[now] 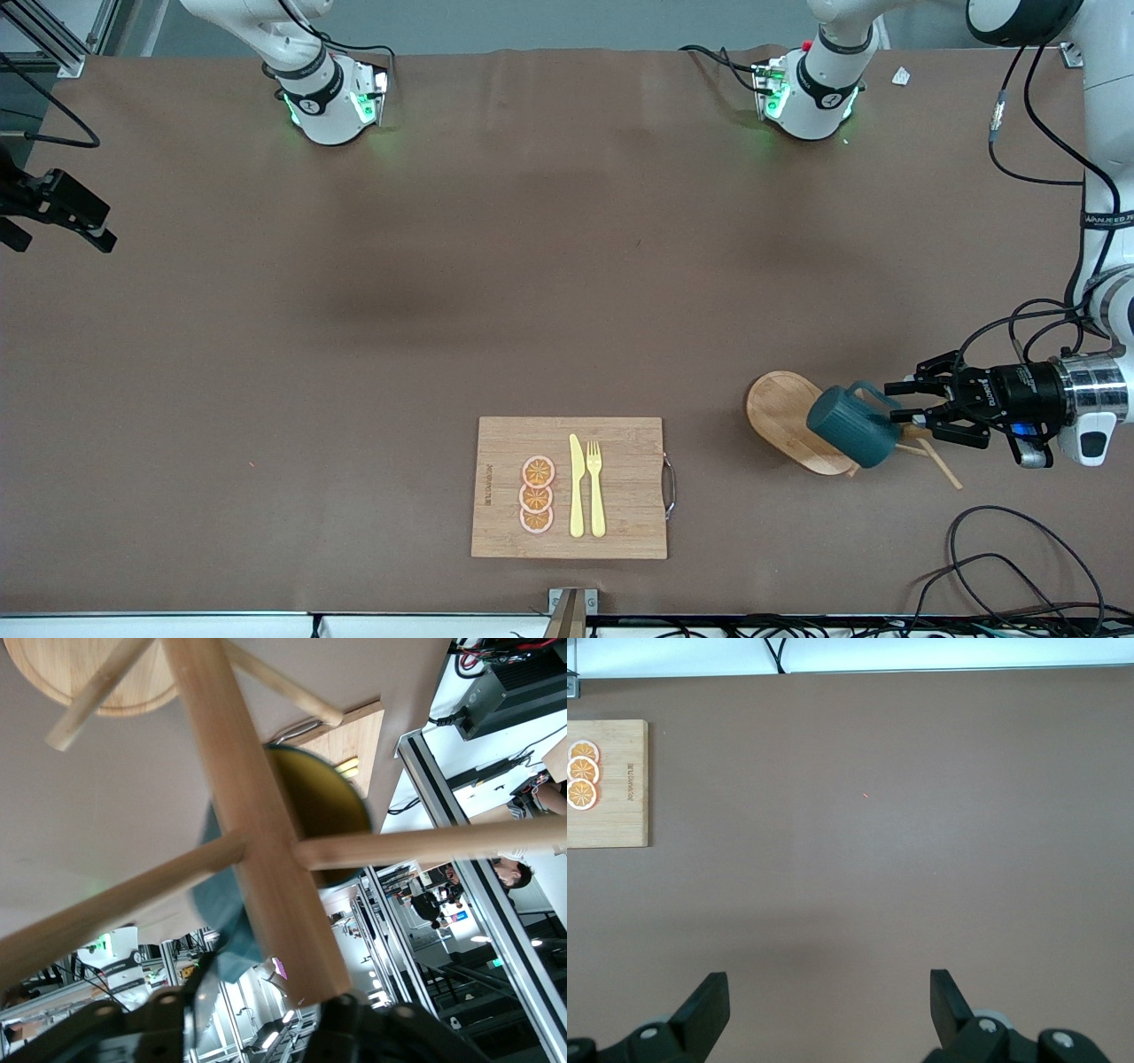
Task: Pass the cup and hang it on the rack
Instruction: 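Open the left gripper and pull it back from the mug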
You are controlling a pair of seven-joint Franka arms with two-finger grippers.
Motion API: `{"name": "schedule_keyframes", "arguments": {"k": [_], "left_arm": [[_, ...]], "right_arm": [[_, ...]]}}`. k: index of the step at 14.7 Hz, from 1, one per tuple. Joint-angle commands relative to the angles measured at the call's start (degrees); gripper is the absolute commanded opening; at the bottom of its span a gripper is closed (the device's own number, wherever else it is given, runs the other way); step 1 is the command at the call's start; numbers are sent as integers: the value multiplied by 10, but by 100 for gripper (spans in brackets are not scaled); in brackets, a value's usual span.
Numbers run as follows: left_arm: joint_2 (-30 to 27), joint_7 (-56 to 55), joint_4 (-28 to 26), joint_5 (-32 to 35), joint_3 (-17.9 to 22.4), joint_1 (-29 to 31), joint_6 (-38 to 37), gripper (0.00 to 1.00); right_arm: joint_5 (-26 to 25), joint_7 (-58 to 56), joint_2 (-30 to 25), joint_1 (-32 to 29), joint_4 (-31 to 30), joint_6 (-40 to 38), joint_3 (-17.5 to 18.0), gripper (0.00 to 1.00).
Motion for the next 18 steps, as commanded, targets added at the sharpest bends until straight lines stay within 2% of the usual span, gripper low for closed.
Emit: {"name": "schedule_keyframes", "arguments": {"k": [1,4,8,14,16,18], "left_arm": [[-6,-21,5,-13,-4,1,-8,88],[-24,-33,6,-13,-7,0,-9,99],[-81,-40,6,18,-12,-3,-9,100],[-156,-36,7,135,-23,-47,-9,100],[-177,-33,8,190,-42,-52,-9,100],[-189,0,24,256,-67,-51,-9,100]], "right_arm": [[-9,-4,2,2,2,-2,-1,100],[-9,-3,2,2,2,-2,-1,100],[-9,-4,2,2,2,-2,-1,100],[-9,-4,1,3,2,-2,-1,100],[-10,-5,0,2,2,2,-1,100],[-42,-3,1,5,3,15,0,100]]}}
